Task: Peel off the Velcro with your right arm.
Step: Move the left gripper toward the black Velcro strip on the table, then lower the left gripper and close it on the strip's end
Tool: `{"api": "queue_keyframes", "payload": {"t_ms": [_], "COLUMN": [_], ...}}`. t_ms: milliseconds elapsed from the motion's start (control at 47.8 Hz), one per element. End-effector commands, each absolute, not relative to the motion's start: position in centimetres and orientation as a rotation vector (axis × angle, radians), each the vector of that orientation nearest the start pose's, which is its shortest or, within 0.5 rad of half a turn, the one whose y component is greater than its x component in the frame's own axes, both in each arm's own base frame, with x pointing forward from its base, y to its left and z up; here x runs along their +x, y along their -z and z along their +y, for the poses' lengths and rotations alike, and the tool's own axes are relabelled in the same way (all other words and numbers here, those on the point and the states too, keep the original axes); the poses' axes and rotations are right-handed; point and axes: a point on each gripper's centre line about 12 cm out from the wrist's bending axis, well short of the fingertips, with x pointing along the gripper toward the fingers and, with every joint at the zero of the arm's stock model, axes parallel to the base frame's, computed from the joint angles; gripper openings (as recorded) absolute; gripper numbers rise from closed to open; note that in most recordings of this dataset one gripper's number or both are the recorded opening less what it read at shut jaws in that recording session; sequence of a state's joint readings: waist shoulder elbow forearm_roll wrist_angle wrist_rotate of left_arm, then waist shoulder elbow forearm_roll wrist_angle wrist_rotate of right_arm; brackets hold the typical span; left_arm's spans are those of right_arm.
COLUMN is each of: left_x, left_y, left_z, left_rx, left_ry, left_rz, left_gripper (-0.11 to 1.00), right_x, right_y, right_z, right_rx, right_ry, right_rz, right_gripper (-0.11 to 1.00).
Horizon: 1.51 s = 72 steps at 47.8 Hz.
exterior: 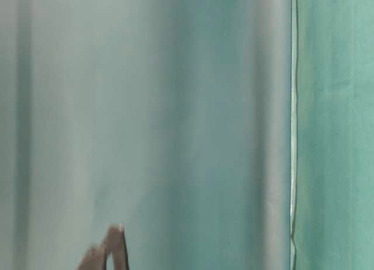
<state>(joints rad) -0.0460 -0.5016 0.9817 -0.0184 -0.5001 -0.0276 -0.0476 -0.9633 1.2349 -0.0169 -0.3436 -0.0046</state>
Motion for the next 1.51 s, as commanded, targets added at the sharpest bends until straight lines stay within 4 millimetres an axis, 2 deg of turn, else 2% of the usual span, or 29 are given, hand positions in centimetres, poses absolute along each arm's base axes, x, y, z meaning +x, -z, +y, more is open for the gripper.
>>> {"api": "queue_keyframes", "payload": {"t_ms": [0,126,335,649,963,1318,1486], "left_x": [31.1,33.3,35.6,37.3,38.8,40.3,40.9], "left_y": [-29.3,-29.0,-29.2,-28.7,-28.0,-25.8,-24.8], "left_z": [-1.6,-1.8,-2.4,-3.1,-4.8,-6.0,-6.0], "left_rx": [-0.045,-0.044,-0.044,-0.043,-0.043,-0.098,-0.095], "left_ry": [0.046,0.049,0.061,0.076,0.111,0.110,0.107], "left_rz": [-0.042,-0.019,-0.009,0.051,0.252,0.520,0.560], "left_gripper": [0.90,0.90,0.90,0.90,0.90,0.90,0.90], "right_x": [19.6,19.5,19.5,19.4,19.4,19.4,19.4], "right_y": [-28.0,-27.9,-27.8,-27.6,-27.5,-27.3,-27.3], "right_z": [-0.9,-0.9,-0.9,-0.9,-0.9,-0.9,-0.9], "right_rx": [-0.027,-0.027,-0.030,-0.036,-0.039,-0.039,-0.043], "right_ry": [0.044,0.044,0.045,0.046,0.044,0.044,0.043], "right_rz": [-0.087,-0.085,-0.084,-0.080,-0.077,-0.073,-0.073], "right_gripper": [0.63,0.63,0.63,0.63,0.63,0.63,0.63]}}
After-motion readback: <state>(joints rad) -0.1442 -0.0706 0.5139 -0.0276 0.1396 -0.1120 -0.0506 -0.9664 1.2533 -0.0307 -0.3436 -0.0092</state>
